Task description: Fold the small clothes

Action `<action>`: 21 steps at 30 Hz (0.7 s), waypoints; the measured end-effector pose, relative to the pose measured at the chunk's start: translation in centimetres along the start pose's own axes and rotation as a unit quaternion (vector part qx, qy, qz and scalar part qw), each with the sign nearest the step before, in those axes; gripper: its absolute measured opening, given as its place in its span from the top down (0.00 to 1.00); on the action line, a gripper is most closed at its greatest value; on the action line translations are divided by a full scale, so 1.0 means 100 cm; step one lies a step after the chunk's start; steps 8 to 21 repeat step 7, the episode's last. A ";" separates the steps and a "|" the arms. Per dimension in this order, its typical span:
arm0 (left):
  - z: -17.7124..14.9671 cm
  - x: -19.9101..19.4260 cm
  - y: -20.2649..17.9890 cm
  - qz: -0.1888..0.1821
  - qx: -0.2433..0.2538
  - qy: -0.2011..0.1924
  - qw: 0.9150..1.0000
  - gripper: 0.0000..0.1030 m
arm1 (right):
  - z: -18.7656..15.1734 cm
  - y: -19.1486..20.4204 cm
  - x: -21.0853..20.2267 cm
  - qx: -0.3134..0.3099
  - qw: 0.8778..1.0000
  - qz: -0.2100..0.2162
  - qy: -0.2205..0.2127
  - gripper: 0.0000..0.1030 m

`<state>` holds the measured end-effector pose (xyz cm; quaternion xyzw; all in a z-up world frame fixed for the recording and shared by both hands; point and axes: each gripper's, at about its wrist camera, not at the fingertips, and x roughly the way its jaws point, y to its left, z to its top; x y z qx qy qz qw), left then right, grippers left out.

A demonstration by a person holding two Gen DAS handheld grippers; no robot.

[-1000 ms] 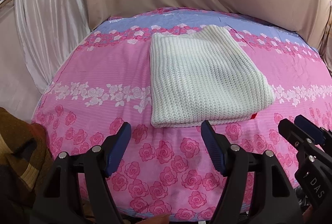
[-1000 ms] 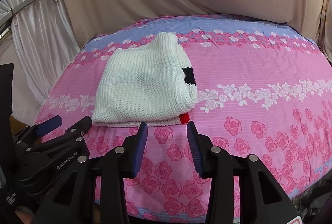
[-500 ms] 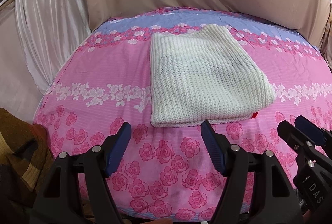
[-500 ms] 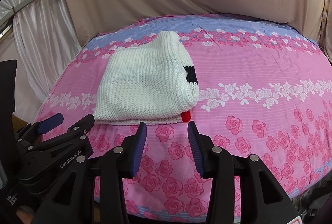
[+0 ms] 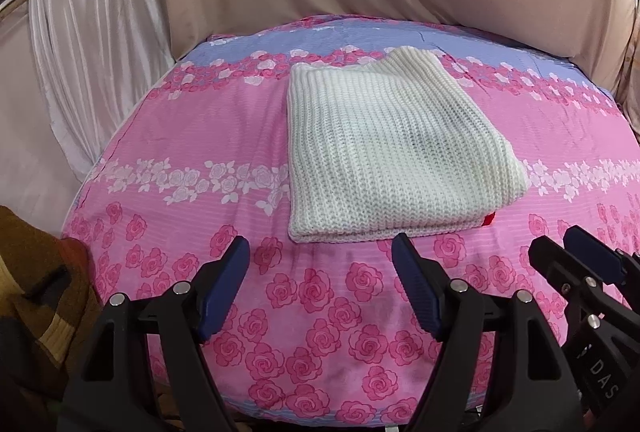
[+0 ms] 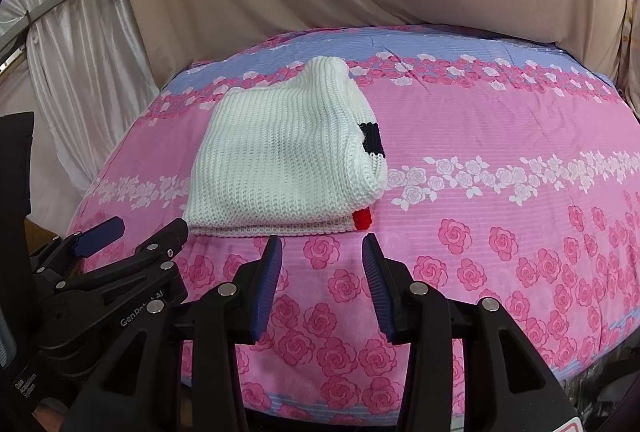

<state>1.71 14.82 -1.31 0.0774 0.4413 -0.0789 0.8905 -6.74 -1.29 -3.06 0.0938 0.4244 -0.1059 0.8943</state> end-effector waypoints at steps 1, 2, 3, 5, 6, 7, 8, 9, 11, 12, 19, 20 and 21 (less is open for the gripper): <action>0.000 0.001 0.000 0.002 -0.001 0.002 1.000 0.31 | -0.001 0.000 0.000 0.000 1.000 0.000 0.000 0.57; -0.001 0.001 0.001 0.002 -0.001 0.005 1.000 0.31 | -0.001 0.000 0.000 0.000 1.000 0.000 0.000 0.55; -0.001 0.002 0.001 0.002 -0.001 0.006 1.000 0.31 | -0.001 0.000 0.000 0.000 1.000 0.001 0.000 0.55; -0.002 0.002 0.001 0.002 0.000 0.007 1.000 0.31 | -0.001 0.000 0.000 -0.001 1.000 0.001 0.000 0.55; -0.002 0.002 0.000 0.001 0.000 0.008 1.000 0.31 | -0.001 -0.001 0.000 -0.001 1.000 0.001 0.000 0.55; -0.002 0.002 0.000 0.001 0.001 0.008 1.000 0.31 | -0.002 0.000 0.000 -0.001 1.000 0.001 0.001 0.55; -0.002 0.002 0.000 0.001 0.001 0.008 1.000 0.31 | -0.002 0.000 0.000 -0.001 1.000 0.001 0.001 0.55; -0.002 0.002 0.000 0.001 0.001 0.008 1.000 0.31 | -0.002 0.000 0.000 -0.001 1.000 0.001 0.001 0.55; -0.002 0.002 0.000 0.001 0.001 0.008 1.000 0.31 | -0.002 0.000 0.000 -0.001 1.000 0.001 0.001 0.55; -0.002 0.002 0.000 0.001 0.001 0.008 1.000 0.31 | -0.002 0.000 0.000 -0.001 1.000 0.001 0.001 0.55; -0.002 0.002 0.000 0.001 0.001 0.008 1.000 0.31 | -0.002 0.000 0.000 -0.001 1.000 0.001 0.001 0.55; -0.002 0.002 0.000 0.001 0.001 0.008 1.000 0.31 | -0.002 0.000 0.000 -0.001 1.000 0.001 0.001 0.55; -0.002 0.002 0.000 0.001 0.001 0.008 1.000 0.31 | -0.002 0.000 0.000 -0.001 1.000 0.001 0.001 0.55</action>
